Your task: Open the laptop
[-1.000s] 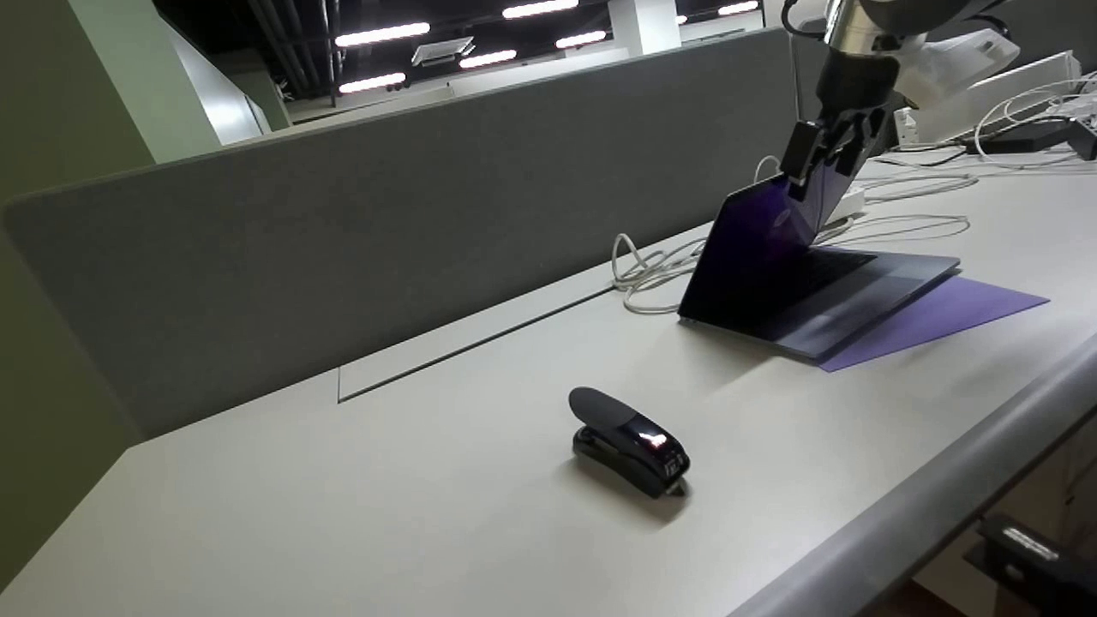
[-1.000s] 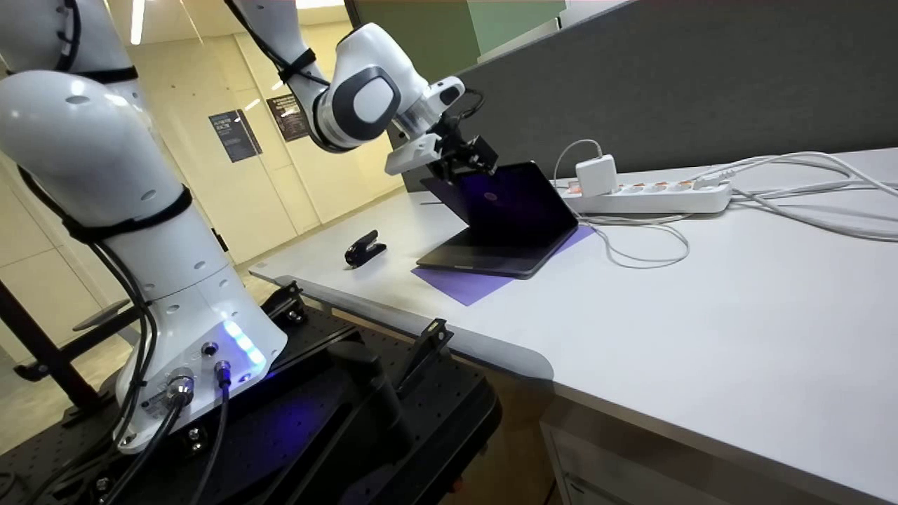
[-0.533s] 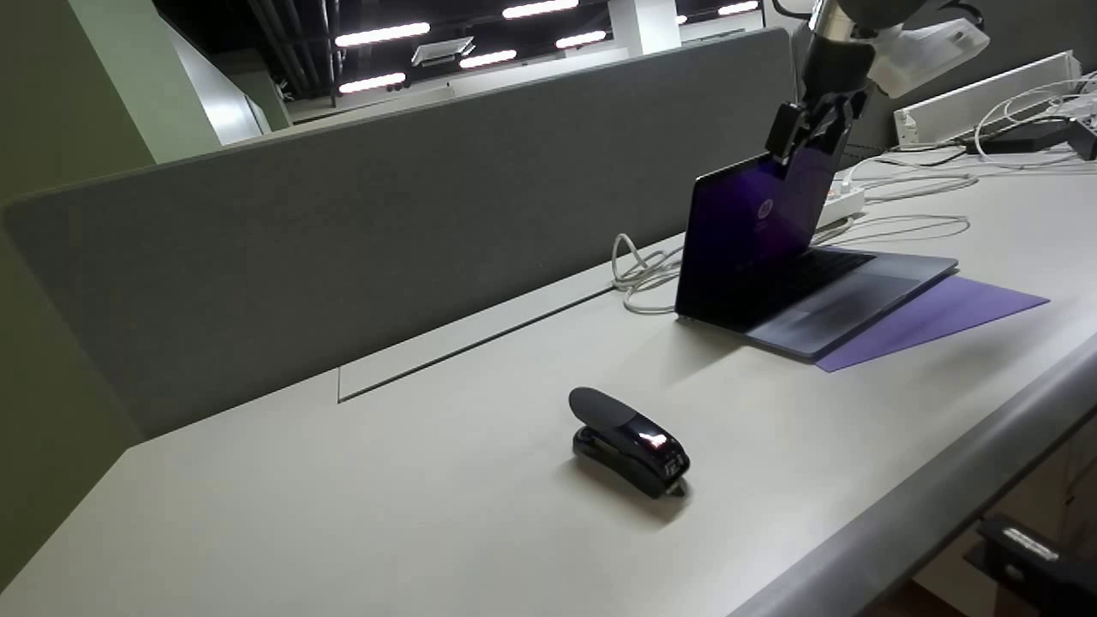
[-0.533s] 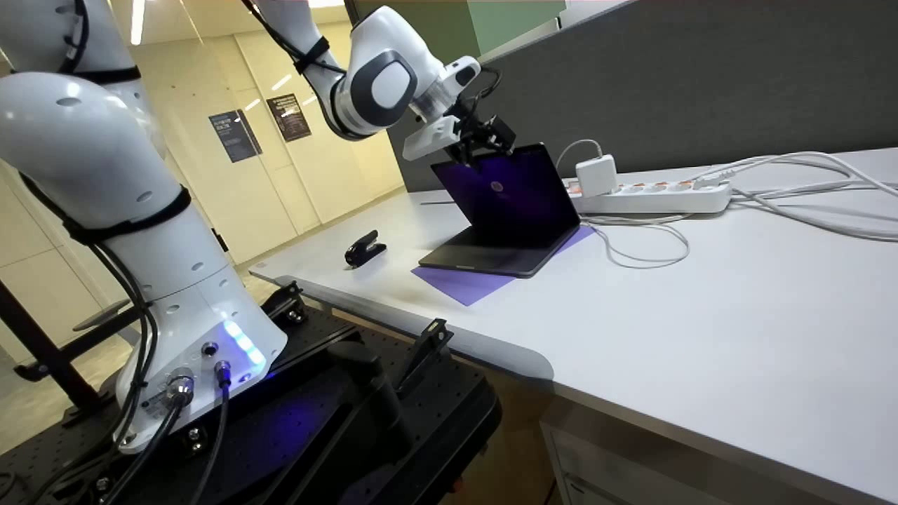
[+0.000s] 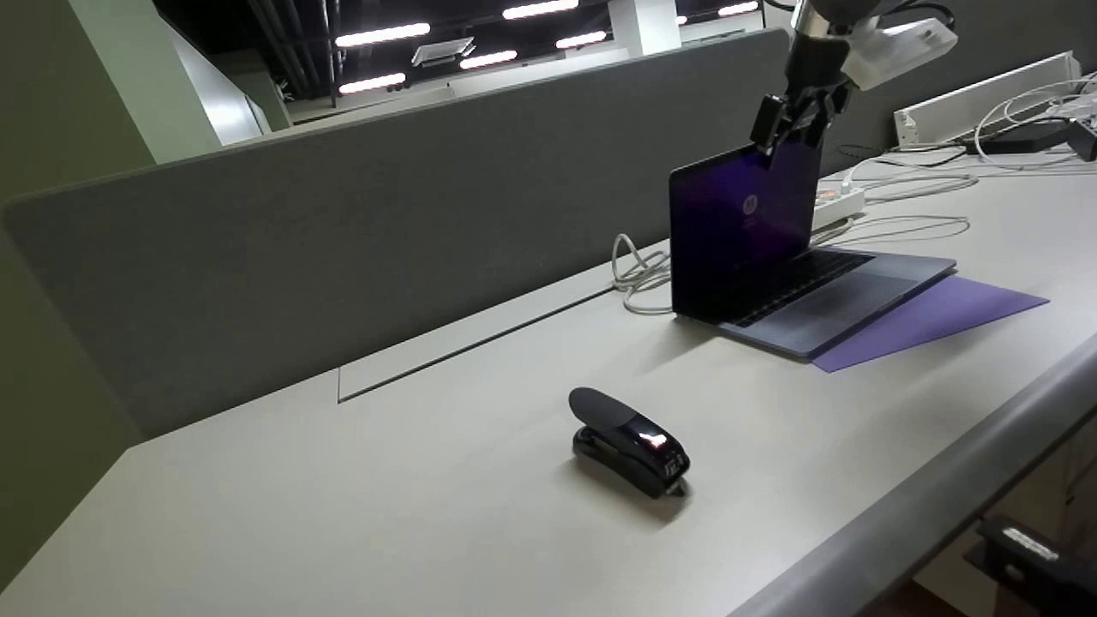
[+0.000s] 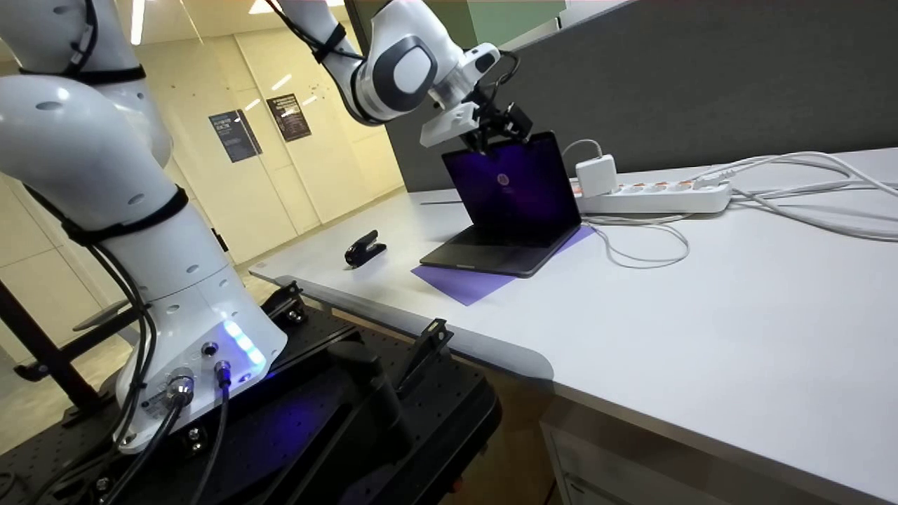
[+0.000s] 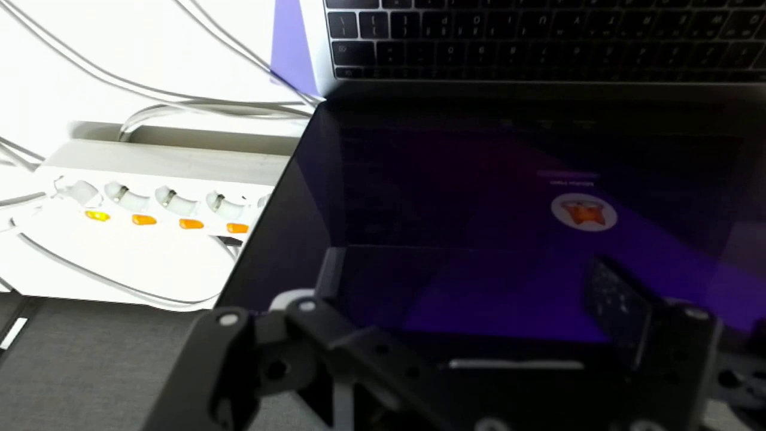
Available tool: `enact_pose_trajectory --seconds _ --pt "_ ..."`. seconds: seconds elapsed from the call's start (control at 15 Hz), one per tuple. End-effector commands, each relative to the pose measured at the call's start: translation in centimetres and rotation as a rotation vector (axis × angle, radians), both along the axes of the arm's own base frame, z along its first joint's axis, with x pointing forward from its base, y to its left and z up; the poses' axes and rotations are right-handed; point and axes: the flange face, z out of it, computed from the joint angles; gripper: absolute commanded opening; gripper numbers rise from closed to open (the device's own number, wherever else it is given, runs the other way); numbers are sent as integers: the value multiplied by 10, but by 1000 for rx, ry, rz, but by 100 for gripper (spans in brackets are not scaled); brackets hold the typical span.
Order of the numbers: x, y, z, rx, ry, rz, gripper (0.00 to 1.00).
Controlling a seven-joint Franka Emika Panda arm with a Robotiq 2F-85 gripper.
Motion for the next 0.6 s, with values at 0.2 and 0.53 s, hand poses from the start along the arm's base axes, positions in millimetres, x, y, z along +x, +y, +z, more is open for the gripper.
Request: enact_pose_trajectory --seconds 0.2,0.53 --pt "42 -8 13 30 -63 43 100" --pt "59 -22 23 38 -99 63 100"
